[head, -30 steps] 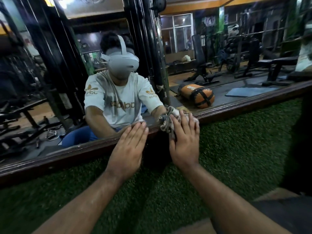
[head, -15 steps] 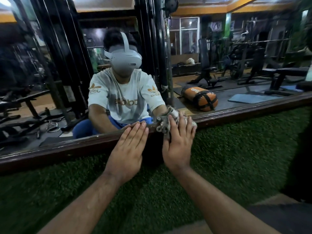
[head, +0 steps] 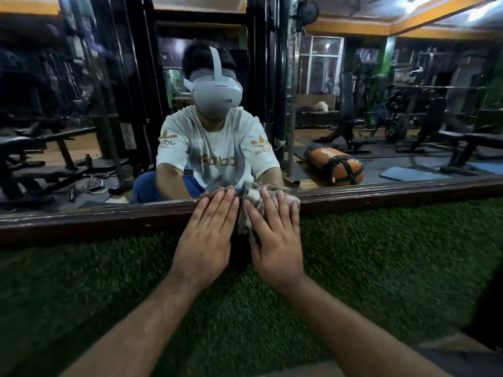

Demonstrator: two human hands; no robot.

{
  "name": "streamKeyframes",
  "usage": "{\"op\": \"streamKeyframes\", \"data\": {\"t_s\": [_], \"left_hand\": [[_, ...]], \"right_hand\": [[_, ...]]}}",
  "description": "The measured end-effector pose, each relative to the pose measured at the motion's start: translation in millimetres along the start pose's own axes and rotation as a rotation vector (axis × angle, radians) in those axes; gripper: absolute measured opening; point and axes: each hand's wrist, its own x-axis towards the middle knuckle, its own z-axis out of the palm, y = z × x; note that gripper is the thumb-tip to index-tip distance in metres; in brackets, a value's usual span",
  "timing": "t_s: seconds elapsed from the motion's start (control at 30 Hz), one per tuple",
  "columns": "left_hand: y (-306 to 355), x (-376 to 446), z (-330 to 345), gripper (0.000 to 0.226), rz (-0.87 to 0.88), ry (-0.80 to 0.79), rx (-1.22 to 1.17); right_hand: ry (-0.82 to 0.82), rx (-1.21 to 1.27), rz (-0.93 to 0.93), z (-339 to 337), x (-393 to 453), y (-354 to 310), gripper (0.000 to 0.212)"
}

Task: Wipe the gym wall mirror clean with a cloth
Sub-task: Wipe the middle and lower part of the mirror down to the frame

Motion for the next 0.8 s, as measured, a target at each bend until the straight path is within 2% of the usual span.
{"op": "streamKeyframes", "data": {"t_s": [0.07,0.2,0.37,0.43,0.53,0.6,0.7,0.8], "left_hand": [[-8.6,-9.5,0.6,0.072,-0.027,0.006,0.008],[-15.8,-14.1,-2.1,0.072,0.018,0.012,-0.024],[-49.9,-30.4,-11.7,0.072,-0.177,0.072,0.005],[-61.4,-34.7,-10.8,0.074,-0.144,0.064,0.029],[-65.4,-34.6,-7.3,0.075,-0.089,0.066,0.027],[-71.5,-40.0,-8.4,0.072,-0.073,0.081,0.025],[-98.9,-59.0,-11.1,0.066,-0.16,0.128,0.04],[-120.4,-72.9,-12.8,0.064,-0.156,0.125,0.045]], "right_hand": [[0.031,-0.028,-0.001,1.7,5.4,1.8,0.057],[0.142,-0.022,0.159,12.1,14.6,-13.3,0.061],[0.021,-0.066,-0.148,23.2,10.2,-35.1,0.059],[0.061,-0.094,-0.142,20.2,19.6,-26.4,0.056],[0.153,-0.066,0.042,27.6,27.1,-36.4,0.055],[0.123,-0.065,-0.011,41.4,23.7,-62.3,0.055],[0.043,-0.093,-0.191,49.3,24.6,-83.5,0.054],[0.06,-0.109,-0.167,44.8,36.6,-82.0,0.051]]}}
